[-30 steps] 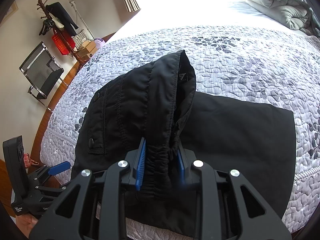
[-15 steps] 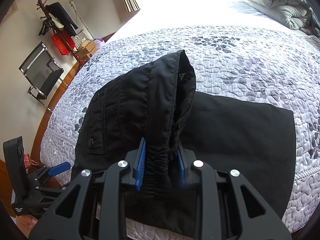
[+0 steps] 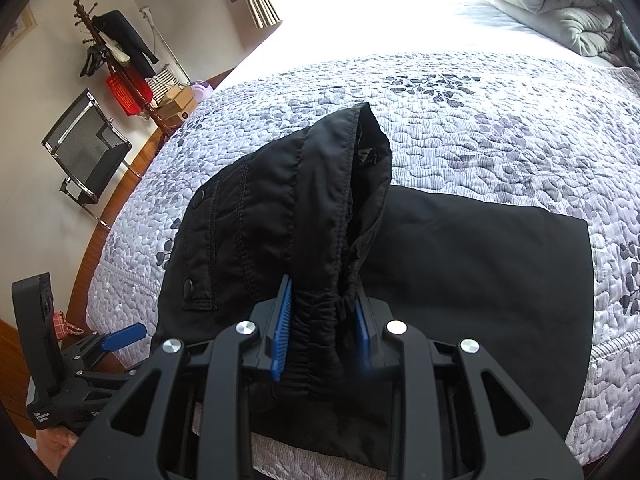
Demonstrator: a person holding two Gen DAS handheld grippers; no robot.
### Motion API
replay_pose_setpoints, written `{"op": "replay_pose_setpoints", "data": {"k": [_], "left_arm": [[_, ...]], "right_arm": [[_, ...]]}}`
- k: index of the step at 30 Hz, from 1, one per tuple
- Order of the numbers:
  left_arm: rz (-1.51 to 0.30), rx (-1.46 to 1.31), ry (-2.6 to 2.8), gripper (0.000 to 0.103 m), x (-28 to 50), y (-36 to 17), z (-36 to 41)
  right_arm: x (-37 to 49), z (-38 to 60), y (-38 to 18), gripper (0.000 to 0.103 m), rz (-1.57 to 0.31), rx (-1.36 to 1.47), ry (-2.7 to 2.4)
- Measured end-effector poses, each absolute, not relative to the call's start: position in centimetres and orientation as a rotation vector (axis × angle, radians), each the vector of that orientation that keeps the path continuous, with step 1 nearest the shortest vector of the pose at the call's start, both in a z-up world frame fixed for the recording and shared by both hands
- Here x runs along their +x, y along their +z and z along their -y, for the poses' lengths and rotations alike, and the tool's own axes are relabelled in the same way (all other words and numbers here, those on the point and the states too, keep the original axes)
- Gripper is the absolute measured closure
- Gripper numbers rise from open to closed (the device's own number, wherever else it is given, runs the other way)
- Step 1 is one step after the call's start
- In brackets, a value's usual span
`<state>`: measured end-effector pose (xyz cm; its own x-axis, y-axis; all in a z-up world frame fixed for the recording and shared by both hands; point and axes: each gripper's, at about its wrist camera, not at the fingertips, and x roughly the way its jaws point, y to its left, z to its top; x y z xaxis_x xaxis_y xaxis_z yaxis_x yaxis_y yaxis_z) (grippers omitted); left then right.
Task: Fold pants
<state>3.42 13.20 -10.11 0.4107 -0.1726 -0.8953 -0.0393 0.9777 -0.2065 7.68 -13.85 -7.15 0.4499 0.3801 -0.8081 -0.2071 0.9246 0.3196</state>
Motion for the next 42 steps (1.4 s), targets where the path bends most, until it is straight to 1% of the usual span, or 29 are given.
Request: {"op": "replay_pose_setpoints", "data": {"k": [7,13,18,25,31,40,42], "left_arm": [[-1.119,-0.217,-0.086,0.004,3.3,-8.9,-13.7],[-1.066,-0.213,-0.115,0.004,3.1,-6.6,-13.2],[-1.049,-0.201,-0.169,0.004,3.1,-5.4,-11.8],[-1.048,-0.151,-0.205,0.004,3.0,-4.9,-8.4],[-1.059,-0.118,-0.23,0.004,3.2,-5.3,-6.4],[-1.071,-0.082,-0.244,0.004,3.0,-5.7,-4.4],[-1.079,-0.081,-0.242,0.004,3.0,-5.9,-4.1]], "right_arm": [[6.3,13.8,-3.0,0.079,-0.951,0.199,0.431],[5.2,15.6,1.3,0.079,-0.854,0.223,0.446],[4.3,18.8,2.6,0.079,-0.826,0.225,0.393],[3.2,24.9,0.6,0.079,-0.858,0.263,0.245],[2.5,28.7,-2.6,0.079,-0.92,0.291,0.159],[2.2,30.0,-8.0,0.079,-1.017,0.311,0.106],[2.5,30.2,-9.2,0.077,-1.038,0.315,0.102]]}}
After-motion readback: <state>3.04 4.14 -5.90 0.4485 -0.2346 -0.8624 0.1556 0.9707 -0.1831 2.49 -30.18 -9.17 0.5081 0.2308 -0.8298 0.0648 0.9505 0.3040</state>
